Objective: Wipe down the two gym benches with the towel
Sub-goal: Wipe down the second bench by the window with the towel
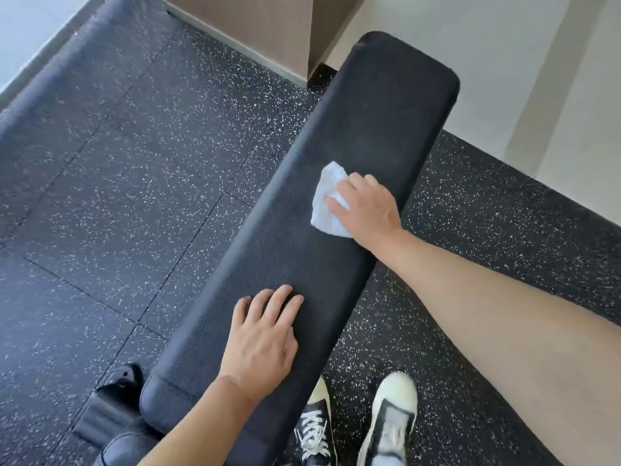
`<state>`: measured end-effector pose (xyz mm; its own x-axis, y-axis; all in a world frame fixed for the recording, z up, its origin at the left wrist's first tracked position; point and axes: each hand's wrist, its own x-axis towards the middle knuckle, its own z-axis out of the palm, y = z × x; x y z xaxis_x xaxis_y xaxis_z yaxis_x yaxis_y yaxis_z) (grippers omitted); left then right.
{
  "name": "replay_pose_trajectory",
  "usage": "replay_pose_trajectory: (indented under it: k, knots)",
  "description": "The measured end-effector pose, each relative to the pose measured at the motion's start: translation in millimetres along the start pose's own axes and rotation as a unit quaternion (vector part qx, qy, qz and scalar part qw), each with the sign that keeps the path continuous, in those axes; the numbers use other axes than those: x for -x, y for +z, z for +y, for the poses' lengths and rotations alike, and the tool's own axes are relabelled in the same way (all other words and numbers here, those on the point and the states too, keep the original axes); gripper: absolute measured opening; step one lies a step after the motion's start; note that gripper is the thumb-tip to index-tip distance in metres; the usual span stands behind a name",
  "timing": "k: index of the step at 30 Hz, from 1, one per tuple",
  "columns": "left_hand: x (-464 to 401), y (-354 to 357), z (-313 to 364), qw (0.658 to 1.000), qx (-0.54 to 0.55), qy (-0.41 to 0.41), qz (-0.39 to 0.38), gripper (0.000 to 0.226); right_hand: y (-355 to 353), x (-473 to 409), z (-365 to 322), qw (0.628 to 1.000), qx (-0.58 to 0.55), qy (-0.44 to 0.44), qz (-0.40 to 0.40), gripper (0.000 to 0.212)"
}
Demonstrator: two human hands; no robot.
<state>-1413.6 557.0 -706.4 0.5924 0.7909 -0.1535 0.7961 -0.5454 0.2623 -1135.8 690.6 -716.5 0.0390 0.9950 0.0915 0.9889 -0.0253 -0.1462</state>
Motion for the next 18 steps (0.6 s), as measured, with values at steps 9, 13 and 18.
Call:
replay_pose_trajectory:
  k: [9, 13, 18]
  knots:
    - [-154, -31, -6, 0.998, 0.043, -0.038, -0.013, 0.057, 13, 5, 10, 0.998, -0.025, -0.045, 0.037, 0.032]
    - [-213, -35, 5, 0.998, 0.04, -0.048, -0.014, 0.056, 10, -53, 73, 0.995, -0.011, -0.051, 0.081, 0.034]
    - [-294, -44, 23, 0.997, 0.045, -0.058, -0.012, 0.058, 7, -151, 133, 0.997, -0.011, -0.02, 0.072, 0.035]
